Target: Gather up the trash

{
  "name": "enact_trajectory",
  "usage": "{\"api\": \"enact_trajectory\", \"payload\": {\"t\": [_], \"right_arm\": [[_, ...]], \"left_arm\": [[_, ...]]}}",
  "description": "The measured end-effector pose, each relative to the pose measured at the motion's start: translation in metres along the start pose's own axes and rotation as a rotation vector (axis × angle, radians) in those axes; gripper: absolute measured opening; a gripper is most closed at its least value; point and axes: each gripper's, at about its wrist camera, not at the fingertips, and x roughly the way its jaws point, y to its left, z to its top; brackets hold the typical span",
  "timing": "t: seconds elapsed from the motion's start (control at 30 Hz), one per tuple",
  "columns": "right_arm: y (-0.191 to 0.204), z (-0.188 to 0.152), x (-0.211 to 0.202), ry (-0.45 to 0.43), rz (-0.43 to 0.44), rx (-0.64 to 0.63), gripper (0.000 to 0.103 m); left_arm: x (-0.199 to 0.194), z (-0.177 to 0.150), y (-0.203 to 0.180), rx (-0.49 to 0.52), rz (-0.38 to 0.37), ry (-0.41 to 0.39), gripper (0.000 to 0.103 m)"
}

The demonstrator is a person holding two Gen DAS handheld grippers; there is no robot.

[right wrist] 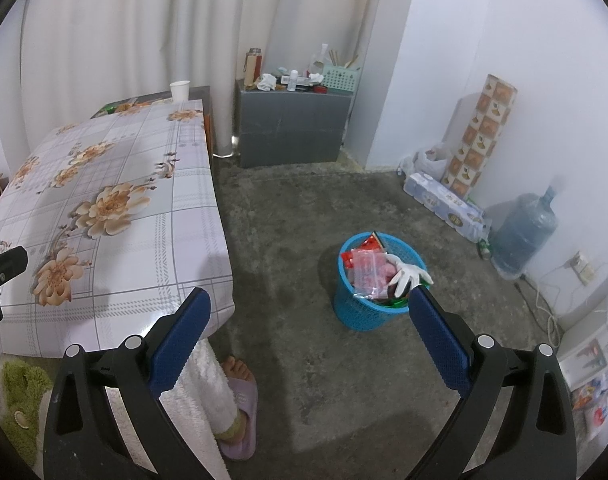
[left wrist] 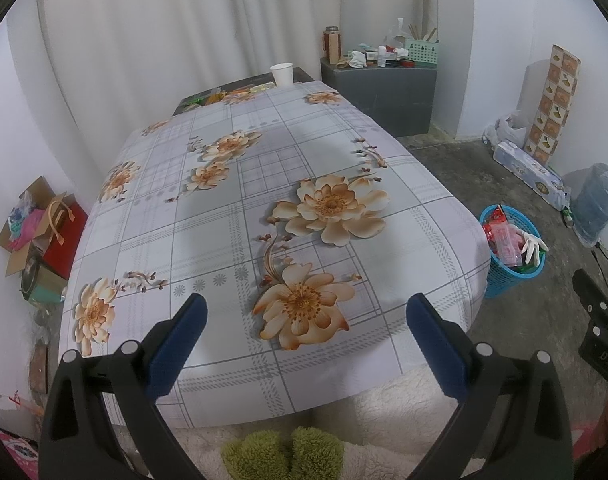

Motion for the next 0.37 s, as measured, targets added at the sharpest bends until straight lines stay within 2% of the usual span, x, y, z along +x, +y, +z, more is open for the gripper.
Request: {"api": "enact_trajectory", "payload": {"t": [0.37], "right_arm": [[0.0004, -0.0007, 0.0002, -0.001, -0.001, 0.002, 0.095]], "left_arm": [[0.0012, -0.0016, -0.0009, 0.007, -0.004, 0.003, 0.098]]}}
